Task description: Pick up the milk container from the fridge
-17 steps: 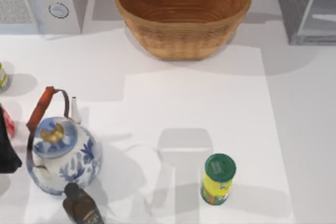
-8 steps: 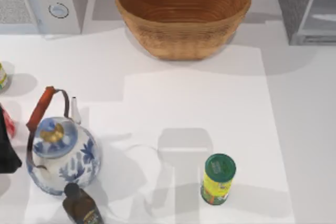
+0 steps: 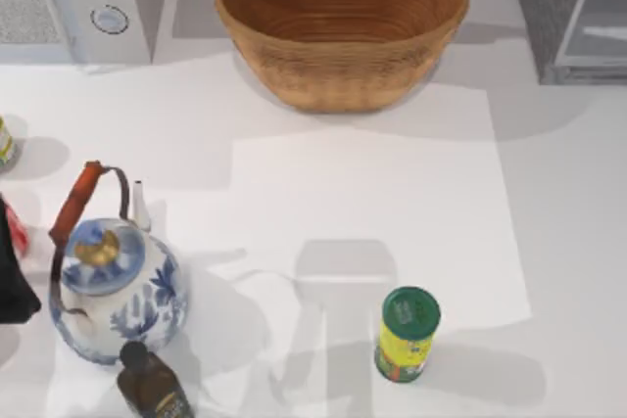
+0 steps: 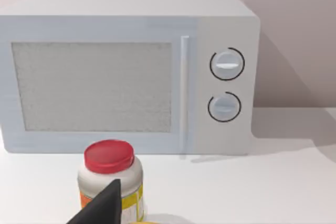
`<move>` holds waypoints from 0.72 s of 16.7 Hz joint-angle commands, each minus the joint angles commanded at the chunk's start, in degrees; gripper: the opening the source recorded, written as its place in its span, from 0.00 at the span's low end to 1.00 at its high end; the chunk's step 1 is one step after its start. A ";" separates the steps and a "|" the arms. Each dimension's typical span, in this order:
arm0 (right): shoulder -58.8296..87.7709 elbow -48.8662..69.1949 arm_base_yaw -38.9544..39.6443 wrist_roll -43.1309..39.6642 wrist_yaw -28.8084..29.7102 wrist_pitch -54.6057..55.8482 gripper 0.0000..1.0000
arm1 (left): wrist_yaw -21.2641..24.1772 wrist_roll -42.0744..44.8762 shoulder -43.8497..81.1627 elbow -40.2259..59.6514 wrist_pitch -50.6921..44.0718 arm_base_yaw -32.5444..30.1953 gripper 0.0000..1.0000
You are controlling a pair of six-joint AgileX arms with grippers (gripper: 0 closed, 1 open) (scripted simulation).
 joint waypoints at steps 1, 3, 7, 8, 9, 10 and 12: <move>1.27 1.70 0.63 0.00 0.66 -1.05 1.00 | 0.00 0.00 0.00 0.00 0.00 0.00 1.00; 2.37 3.22 1.24 -0.01 1.31 -2.12 1.00 | 0.00 0.00 0.00 0.00 0.00 0.00 1.00; 2.11 2.99 0.94 0.00 1.18 -1.97 1.00 | 0.00 0.00 0.00 0.00 0.00 0.00 1.00; 2.27 3.18 0.98 0.00 1.19 -2.09 1.00 | 0.00 0.00 0.00 0.00 0.00 0.00 1.00; 2.81 3.96 1.12 -0.01 1.25 -2.56 1.00 | 0.00 0.00 0.00 0.00 0.00 0.00 1.00; 3.58 5.33 1.31 -0.02 1.39 -3.35 1.00 | 0.00 0.00 0.00 0.00 0.00 0.00 1.00; 5.58 9.90 1.81 -0.04 1.91 -5.73 1.00 | 0.00 0.00 0.00 0.00 0.00 0.00 1.00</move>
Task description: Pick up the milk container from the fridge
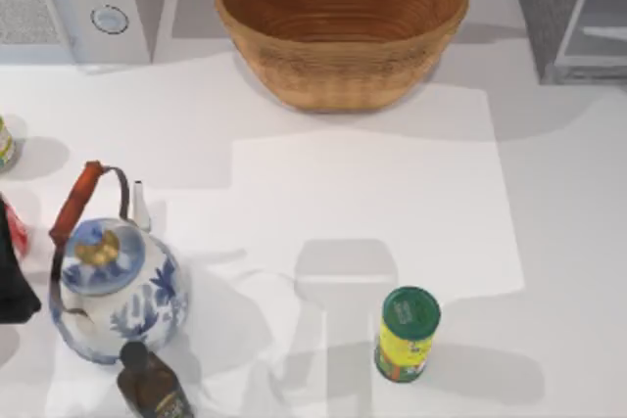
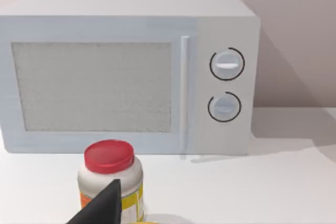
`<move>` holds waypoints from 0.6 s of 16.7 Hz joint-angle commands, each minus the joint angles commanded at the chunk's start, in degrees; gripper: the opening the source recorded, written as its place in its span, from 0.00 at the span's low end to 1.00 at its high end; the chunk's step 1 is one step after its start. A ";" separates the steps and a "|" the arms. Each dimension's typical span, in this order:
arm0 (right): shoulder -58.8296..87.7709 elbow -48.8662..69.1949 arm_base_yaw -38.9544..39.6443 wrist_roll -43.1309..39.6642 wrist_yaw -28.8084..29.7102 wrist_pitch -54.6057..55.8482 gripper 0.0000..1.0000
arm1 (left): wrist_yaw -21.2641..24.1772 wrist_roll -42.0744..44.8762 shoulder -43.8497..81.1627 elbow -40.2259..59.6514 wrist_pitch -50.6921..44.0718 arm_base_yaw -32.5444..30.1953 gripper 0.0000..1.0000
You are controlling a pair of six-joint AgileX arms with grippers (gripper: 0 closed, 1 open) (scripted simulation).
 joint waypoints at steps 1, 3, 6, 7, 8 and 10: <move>1.09 2.92 0.29 -0.01 0.31 -1.43 1.00 | 0.00 0.00 0.00 0.00 0.00 0.00 1.00; 3.12 7.83 0.87 -0.04 0.91 -4.18 1.00 | 0.00 0.00 0.00 0.00 0.00 0.00 1.00; 4.29 10.72 1.34 -0.07 1.39 -6.34 1.00 | 0.00 0.00 0.00 0.00 0.00 0.00 1.00; 4.29 10.72 1.34 -0.07 1.39 -6.34 1.00 | 0.00 0.00 0.00 0.00 0.00 0.00 1.00; 4.29 10.72 1.34 -0.07 1.39 -6.34 1.00 | 0.00 0.00 0.00 0.00 0.00 0.00 1.00; 4.29 10.72 1.34 -0.07 1.39 -6.34 0.92 | 0.00 0.00 0.00 0.00 0.00 0.00 1.00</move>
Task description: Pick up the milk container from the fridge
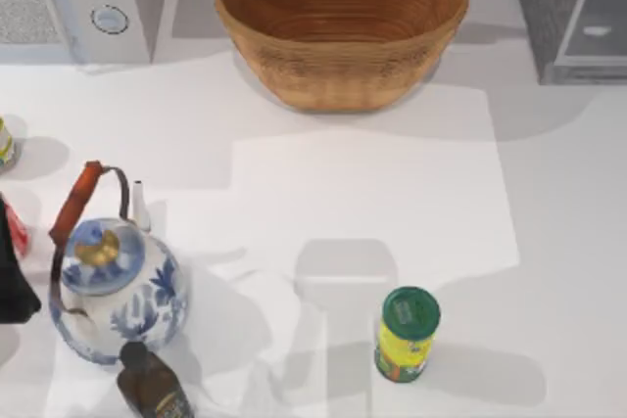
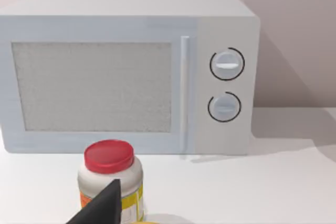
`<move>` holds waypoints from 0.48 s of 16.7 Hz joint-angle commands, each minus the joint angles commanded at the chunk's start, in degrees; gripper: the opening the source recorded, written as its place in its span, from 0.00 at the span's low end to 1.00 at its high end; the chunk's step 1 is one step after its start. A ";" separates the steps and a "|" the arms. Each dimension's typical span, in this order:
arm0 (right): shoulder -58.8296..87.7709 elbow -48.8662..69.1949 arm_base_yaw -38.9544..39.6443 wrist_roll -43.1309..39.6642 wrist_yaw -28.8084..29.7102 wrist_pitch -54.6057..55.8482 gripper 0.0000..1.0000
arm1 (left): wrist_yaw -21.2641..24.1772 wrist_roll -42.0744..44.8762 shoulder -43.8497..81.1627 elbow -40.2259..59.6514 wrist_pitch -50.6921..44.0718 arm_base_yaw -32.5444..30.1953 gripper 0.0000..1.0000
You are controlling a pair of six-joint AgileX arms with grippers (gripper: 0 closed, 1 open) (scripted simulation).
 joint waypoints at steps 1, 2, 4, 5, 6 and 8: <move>0.00 0.00 0.00 0.00 0.00 0.00 0.85 | 0.00 0.00 0.00 0.00 0.00 0.00 1.00; 0.00 0.00 0.00 0.00 0.00 0.00 0.77 | 0.00 0.00 0.00 0.00 0.00 0.00 1.00; 0.00 0.00 0.00 0.00 0.00 0.00 0.62 | 0.00 0.00 0.00 0.00 0.00 0.00 1.00; 0.00 0.00 0.00 0.00 0.00 0.00 0.55 | 0.00 0.00 0.00 0.00 0.00 0.00 1.00; 0.00 0.00 0.00 0.00 0.00 0.00 0.47 | 0.00 0.00 0.00 0.00 0.00 0.00 1.00; 0.00 0.00 0.00 0.00 0.00 0.00 0.32 | 0.00 0.00 0.00 0.00 0.00 0.00 1.00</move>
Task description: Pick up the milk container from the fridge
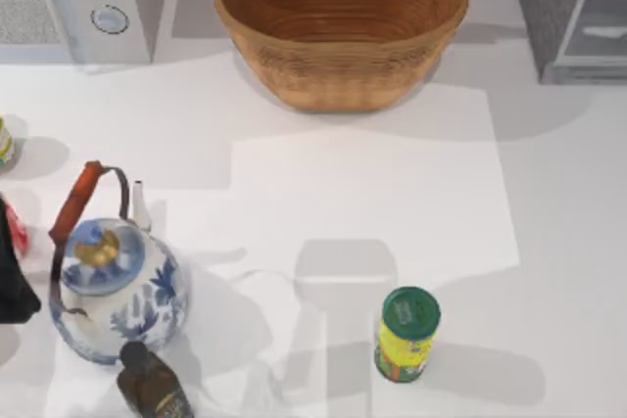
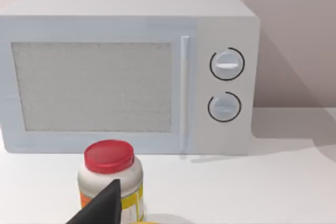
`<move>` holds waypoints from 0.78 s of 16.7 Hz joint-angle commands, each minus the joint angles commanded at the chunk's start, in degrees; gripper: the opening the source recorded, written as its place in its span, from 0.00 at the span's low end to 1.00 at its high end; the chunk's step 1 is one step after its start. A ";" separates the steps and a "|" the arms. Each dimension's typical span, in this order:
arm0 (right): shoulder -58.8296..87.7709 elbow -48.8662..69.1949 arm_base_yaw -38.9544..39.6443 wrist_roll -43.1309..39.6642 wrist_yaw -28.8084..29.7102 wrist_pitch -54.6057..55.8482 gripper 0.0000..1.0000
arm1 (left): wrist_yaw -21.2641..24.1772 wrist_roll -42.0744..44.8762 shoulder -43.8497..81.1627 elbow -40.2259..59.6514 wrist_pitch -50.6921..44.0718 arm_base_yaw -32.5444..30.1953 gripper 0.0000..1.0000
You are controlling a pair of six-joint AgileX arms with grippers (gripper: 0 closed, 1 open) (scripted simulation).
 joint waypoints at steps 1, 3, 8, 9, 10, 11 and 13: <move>0.00 0.00 0.00 0.00 0.00 0.00 0.25 | 0.00 0.00 0.00 0.00 0.00 0.00 1.00; 0.00 0.00 0.00 0.00 0.00 0.00 0.10 | 0.00 0.00 0.00 0.00 0.00 0.00 1.00; 0.00 0.00 0.00 0.00 0.00 0.00 0.00 | 0.00 0.00 0.00 0.00 0.00 0.00 1.00; 0.00 0.00 0.00 0.00 0.00 0.00 0.00 | 0.00 0.00 0.00 0.00 0.00 0.00 1.00; 0.00 0.00 0.00 0.00 0.00 0.00 0.00 | 0.00 0.00 0.00 0.00 0.00 0.00 1.00; 0.00 0.00 0.00 0.00 0.00 0.00 0.00 | 0.00 0.00 0.00 0.00 0.00 0.00 1.00; -0.12 -0.03 -0.20 0.06 0.01 0.00 0.00 | 0.00 0.00 0.00 0.00 0.00 0.00 1.00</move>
